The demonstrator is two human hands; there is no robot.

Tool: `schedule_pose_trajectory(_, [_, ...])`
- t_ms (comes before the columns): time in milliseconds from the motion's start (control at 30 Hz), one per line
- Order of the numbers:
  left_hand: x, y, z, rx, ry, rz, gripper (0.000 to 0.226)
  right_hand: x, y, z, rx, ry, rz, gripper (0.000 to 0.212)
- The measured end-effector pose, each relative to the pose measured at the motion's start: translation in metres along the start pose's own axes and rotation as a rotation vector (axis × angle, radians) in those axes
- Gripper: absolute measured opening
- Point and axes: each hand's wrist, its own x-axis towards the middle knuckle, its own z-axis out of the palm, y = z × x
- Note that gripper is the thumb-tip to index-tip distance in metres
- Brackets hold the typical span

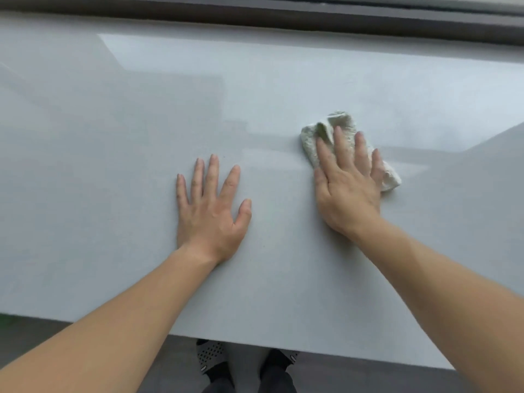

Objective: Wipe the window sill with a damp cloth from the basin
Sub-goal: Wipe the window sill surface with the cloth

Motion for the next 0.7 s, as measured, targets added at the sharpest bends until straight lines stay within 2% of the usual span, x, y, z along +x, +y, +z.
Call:
schedule_pose_trajectory(67, [0.000, 0.001, -0.001, -0.008, -0.002, -0.002, 0.068, -0.015, 0.000, 0.003, -0.038, -0.054, -0.269, 0.056])
schedule_pose_trajectory(133, [-0.001, 0.001, -0.002, -0.025, 0.003, -0.002, 0.067, -0.002, 0.024, -0.007, -0.048, -0.085, -0.413, 0.054])
schedule_pose_trajectory(200, [-0.001, 0.001, -0.004, -0.085, 0.017, -0.008, 0.066, 0.035, 0.053, -0.016, -0.064, -0.059, -0.337, 0.055])
schedule_pose_trajectory(267, [0.002, 0.005, -0.007, -0.146, 0.052, -0.015, 0.064, 0.073, 0.066, -0.023, -0.046, -0.017, -0.134, 0.056])
schedule_pose_trajectory(333, [0.015, 0.014, -0.012, -0.180, 0.091, 0.002, 0.064, 0.095, 0.050, -0.023, 0.023, 0.015, 0.055, 0.055])
schedule_pose_trajectory(367, [0.026, 0.020, -0.015, -0.208, 0.103, 0.008, 0.065, 0.096, 0.035, -0.022, 0.045, 0.022, 0.090, 0.055])
schedule_pose_trajectory(400, [0.038, 0.027, -0.018, -0.240, 0.108, 0.009, 0.066, 0.092, 0.022, -0.018, 0.053, 0.024, 0.057, 0.055])
schedule_pose_trajectory(467, [0.069, 0.041, -0.021, -0.282, 0.109, 0.010, 0.068, 0.073, 0.012, -0.011, 0.007, 0.001, -0.164, 0.055])
schedule_pose_trajectory(533, [0.101, 0.055, -0.021, -0.280, 0.093, 0.021, 0.069, 0.074, 0.028, -0.019, -0.022, -0.067, -0.341, 0.056])
schedule_pose_trajectory(567, [0.115, 0.062, -0.021, -0.272, 0.067, 0.021, 0.069, 0.088, 0.041, -0.024, -0.027, -0.081, -0.357, 0.057])
schedule_pose_trajectory(633, [0.137, 0.075, -0.019, -0.244, -0.001, 0.007, 0.066, 0.126, 0.061, -0.031, -0.038, -0.050, -0.236, 0.057])
schedule_pose_trajectory(700, [0.146, 0.085, -0.013, -0.144, -0.024, -0.007, 0.064, 0.160, 0.067, -0.035, 0.003, -0.001, -0.024, 0.055])
